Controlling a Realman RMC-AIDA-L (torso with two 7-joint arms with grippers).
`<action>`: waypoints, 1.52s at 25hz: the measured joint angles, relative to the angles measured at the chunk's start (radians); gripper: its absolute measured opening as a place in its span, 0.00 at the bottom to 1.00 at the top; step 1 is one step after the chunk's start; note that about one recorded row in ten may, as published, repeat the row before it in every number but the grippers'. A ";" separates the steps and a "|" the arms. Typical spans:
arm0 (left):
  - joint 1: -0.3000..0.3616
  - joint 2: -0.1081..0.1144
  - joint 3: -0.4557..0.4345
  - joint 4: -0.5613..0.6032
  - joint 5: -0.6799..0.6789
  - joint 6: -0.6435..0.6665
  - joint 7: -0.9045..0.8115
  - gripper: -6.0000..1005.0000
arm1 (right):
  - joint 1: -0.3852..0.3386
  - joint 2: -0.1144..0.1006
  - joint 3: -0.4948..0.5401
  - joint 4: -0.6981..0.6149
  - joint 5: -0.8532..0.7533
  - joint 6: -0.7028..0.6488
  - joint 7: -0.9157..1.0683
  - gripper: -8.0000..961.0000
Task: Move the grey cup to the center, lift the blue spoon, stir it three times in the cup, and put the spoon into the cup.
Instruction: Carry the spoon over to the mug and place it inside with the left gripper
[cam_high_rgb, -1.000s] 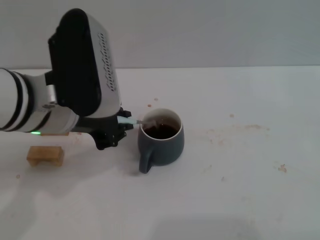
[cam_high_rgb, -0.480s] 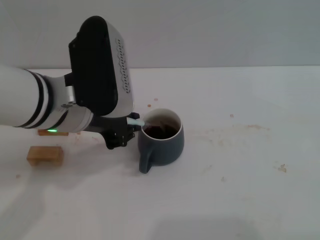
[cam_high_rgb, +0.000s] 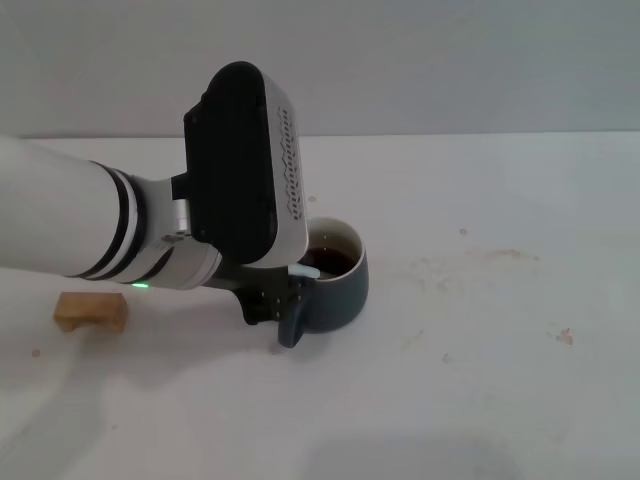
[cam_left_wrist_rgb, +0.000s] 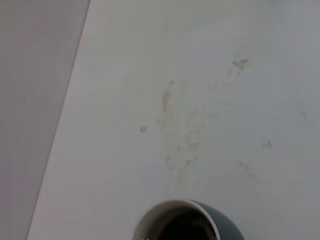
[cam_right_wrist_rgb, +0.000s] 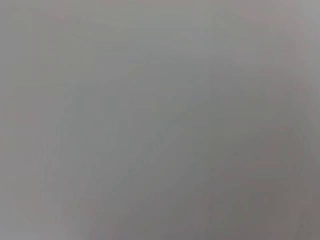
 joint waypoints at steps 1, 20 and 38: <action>0.011 -0.001 -0.003 -0.004 0.005 -0.001 -0.001 0.18 | 0.002 0.000 0.000 0.000 0.000 0.001 0.000 0.01; 0.036 0.012 -0.075 0.009 0.059 0.012 0.005 0.18 | 0.018 -0.002 -0.002 -0.002 0.000 0.005 0.000 0.01; -0.004 -0.010 -0.019 -0.012 0.052 0.003 -0.003 0.18 | 0.021 -0.002 -0.001 -0.003 0.000 0.005 0.000 0.01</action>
